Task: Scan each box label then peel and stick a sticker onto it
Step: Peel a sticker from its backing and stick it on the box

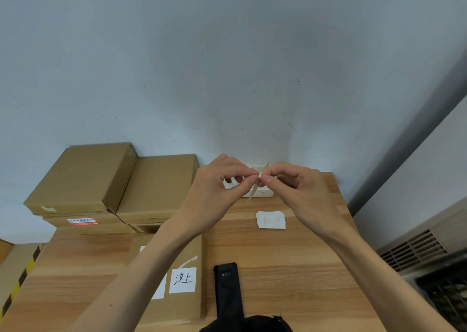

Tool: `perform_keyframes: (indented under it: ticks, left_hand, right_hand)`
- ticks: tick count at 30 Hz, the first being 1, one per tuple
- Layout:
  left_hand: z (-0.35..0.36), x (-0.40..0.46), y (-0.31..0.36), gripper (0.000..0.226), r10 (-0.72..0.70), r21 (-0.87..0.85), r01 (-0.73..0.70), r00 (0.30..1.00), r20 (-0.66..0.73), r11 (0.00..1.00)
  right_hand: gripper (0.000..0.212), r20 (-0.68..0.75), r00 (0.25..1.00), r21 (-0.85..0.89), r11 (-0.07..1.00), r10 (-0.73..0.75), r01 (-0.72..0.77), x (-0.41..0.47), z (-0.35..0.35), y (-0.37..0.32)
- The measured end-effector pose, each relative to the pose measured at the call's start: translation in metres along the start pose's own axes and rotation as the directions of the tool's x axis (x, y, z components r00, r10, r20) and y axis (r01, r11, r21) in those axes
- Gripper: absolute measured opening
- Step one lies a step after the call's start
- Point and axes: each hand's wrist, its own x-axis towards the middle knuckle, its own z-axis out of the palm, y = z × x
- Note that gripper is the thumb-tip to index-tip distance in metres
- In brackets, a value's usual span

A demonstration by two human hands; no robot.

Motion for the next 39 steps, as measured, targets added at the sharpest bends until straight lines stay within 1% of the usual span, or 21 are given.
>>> perform_keyframes:
  ticks: [19,26,29,32,34,37,39]
  left_hand:
    - [-0.001,-0.002,0.002,0.011,0.013,0.033,-0.012,1.0,-0.014,0.999]
    - [-0.001,-0.003,0.003,0.011,-0.001,0.0,0.001,1.0,-0.025,1.0]
    - [0.0,-0.003,0.005,0.012,-0.06,-0.049,0.059,0.998,-0.015,0.997]
    - [0.001,-0.001,0.005,0.025,-0.165,-0.094,0.164,0.986,0.0,0.982]
    - [-0.001,0.001,0.006,0.029,-0.231,-0.152,0.234,0.972,0.039,0.96]
    - [-0.004,0.004,0.011,0.024,-0.287,-0.233,0.308,0.95,0.12,0.922]
    - [-0.005,0.005,0.013,0.017,-0.293,-0.265,0.319,0.947,0.135,0.91]
  right_hand:
    - [0.009,0.008,0.999,-0.019,0.999,-0.04,0.04,0.002,0.0,0.006]
    - [0.01,-0.018,0.999,0.004,0.999,-0.045,0.045,0.001,0.0,0.005]
    - [0.007,0.0,0.997,-0.011,0.997,-0.079,0.079,0.001,0.0,0.006]
    - [0.006,0.035,0.993,0.003,0.994,-0.114,0.114,-0.001,0.001,0.005]
    - [0.009,0.049,0.991,0.017,0.992,-0.124,0.123,-0.003,0.001,0.004]
    - [0.006,0.07,0.99,0.015,0.993,-0.121,0.12,-0.004,0.001,0.006]
    - [0.009,0.075,0.992,0.021,0.995,-0.103,0.101,-0.005,0.002,0.007]
